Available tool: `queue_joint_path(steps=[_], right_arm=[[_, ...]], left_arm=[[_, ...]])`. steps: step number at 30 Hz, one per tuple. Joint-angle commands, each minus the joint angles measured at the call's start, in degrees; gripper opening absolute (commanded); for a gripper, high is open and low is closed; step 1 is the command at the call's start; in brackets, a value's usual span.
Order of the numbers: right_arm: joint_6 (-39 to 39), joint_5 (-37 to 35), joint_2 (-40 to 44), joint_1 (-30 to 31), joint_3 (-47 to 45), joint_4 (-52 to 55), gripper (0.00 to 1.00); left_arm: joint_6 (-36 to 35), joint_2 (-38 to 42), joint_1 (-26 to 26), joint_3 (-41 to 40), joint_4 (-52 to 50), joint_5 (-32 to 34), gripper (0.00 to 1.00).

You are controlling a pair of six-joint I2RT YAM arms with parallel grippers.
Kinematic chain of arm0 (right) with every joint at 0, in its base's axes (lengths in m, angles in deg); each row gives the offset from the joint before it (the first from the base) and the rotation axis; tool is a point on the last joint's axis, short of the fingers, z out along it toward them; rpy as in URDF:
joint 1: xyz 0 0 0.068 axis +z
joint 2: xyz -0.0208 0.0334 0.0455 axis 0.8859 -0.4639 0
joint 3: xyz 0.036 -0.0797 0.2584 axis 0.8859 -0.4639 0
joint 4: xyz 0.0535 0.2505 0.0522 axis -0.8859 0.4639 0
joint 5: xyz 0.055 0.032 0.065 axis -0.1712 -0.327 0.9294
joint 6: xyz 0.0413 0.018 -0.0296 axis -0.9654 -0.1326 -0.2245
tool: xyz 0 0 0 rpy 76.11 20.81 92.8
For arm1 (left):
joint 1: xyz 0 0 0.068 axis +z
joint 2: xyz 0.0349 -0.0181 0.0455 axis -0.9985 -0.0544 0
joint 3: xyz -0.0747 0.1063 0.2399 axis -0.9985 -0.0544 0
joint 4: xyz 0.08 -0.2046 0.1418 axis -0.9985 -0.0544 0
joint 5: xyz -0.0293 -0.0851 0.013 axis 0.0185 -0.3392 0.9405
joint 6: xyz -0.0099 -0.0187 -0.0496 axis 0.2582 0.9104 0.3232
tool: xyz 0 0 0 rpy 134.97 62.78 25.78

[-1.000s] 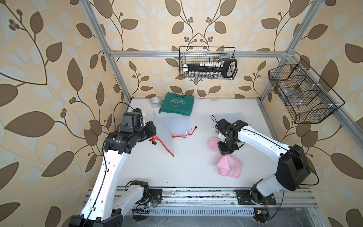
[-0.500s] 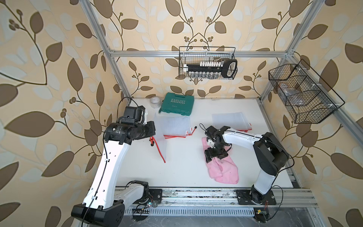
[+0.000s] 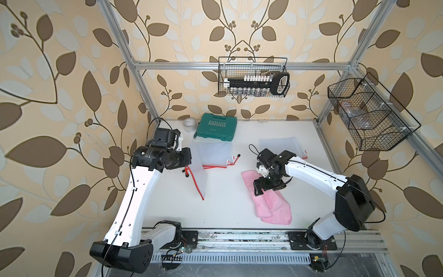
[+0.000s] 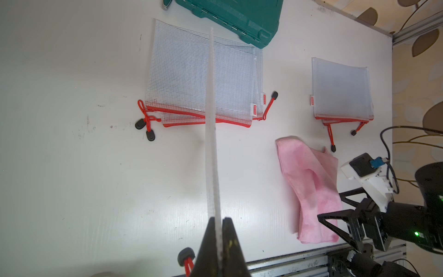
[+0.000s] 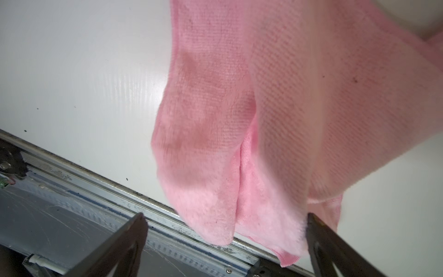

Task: Wipe the document bag
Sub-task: Place the cleaning item at the center of the board, then place the document bag at the center of the board.

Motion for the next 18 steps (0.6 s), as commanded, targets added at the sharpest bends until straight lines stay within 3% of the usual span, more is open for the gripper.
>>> queue_joint_path(steps=[1, 5, 10, 18], right_arm=[[-2.09, -1.90, 5.32, -2.20, -0.88, -1.67, 0.98], [-0.83, -7.81, 3.76, -2.73, 2.72, 1.51, 0.98], [-1.76, -3.10, 4.13, -4.31, 5.30, -1.30, 0.98], [-8.29, 11.15, 0.26, -6.22, 12.03, -10.42, 0.95]], left_arm=[[-2.21, -0.71, -0.97, 1.50, 0.21, -0.75, 0.00], [-3.29, -2.55, -5.23, 2.87, -1.69, 3.53, 0.00], [-3.16, -6.00, -13.51, 4.22, -2.93, 9.52, 0.00], [4.10, -10.55, -26.80, -2.07, 6.02, 10.83, 0.00]])
